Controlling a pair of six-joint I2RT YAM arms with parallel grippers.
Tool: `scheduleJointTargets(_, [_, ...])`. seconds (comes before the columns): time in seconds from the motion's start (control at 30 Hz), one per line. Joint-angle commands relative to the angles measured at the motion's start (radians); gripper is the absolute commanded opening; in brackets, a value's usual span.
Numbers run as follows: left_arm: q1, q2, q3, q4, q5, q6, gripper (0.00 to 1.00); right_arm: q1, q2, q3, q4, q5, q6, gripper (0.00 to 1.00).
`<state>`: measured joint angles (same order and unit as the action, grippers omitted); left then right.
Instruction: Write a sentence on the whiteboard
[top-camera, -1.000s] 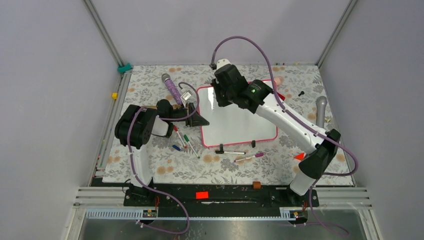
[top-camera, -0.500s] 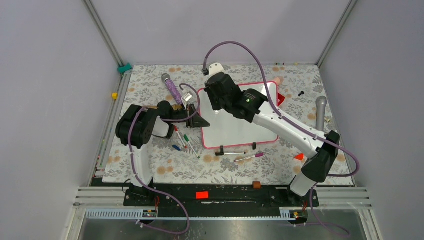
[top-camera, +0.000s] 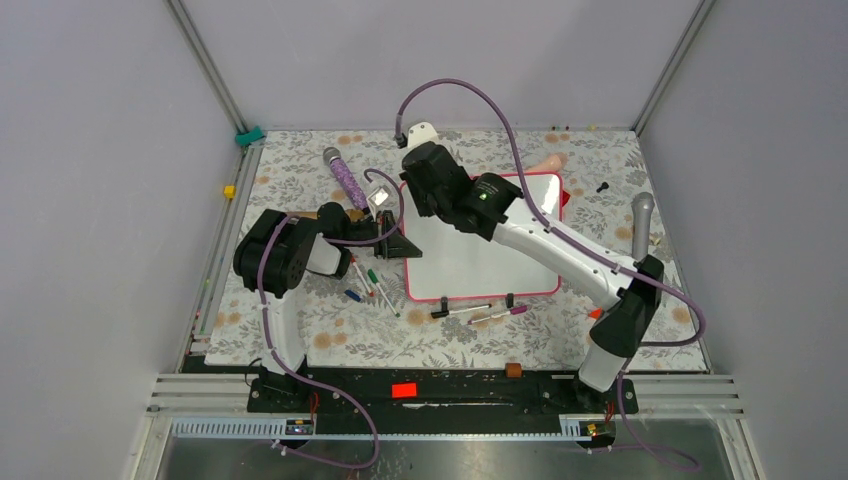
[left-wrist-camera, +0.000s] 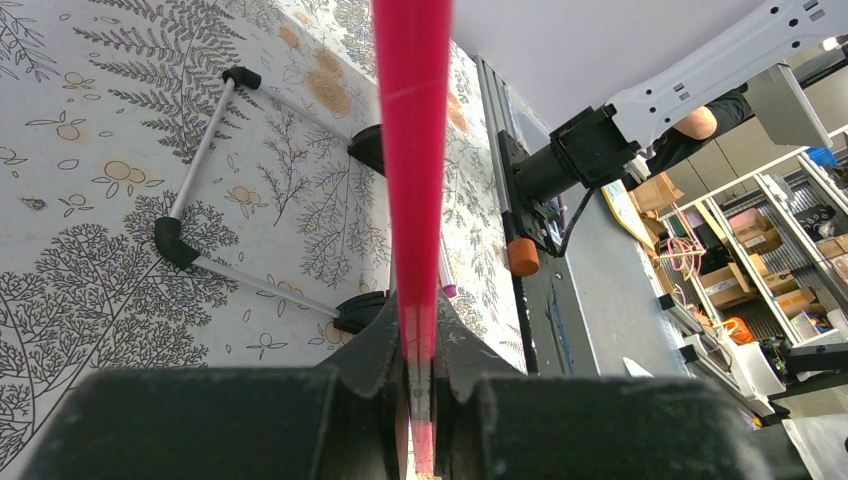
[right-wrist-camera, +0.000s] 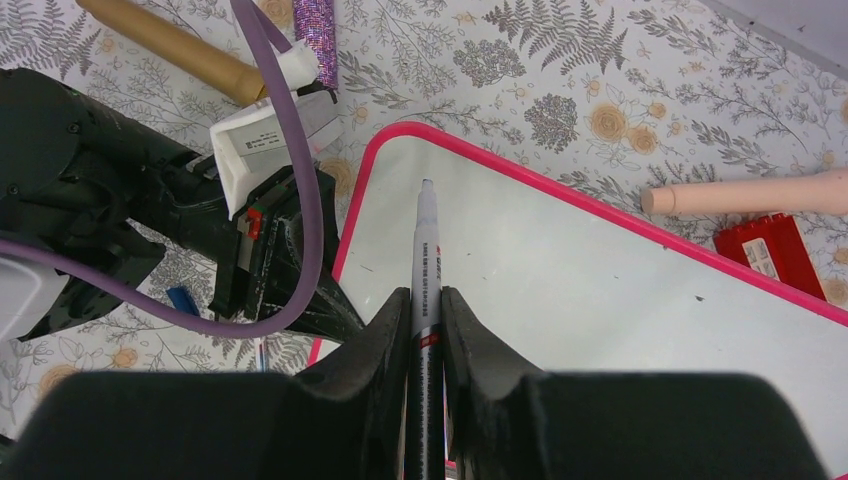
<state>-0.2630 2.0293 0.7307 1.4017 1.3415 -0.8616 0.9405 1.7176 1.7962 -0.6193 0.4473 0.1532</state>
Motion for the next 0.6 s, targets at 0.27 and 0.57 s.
scheduleJointTargets(0.27, [-0.022,-0.025,-0.008,0.062,0.095,-0.013,0.00,0.012,0.083,0.109,-0.032,0.031,-0.016,0.00])
scheduleJointTargets(0.57, [-0.020,-0.029,-0.010,0.065,0.097,-0.007,0.00,0.012,0.114,0.128,-0.035,0.039,-0.020,0.00])
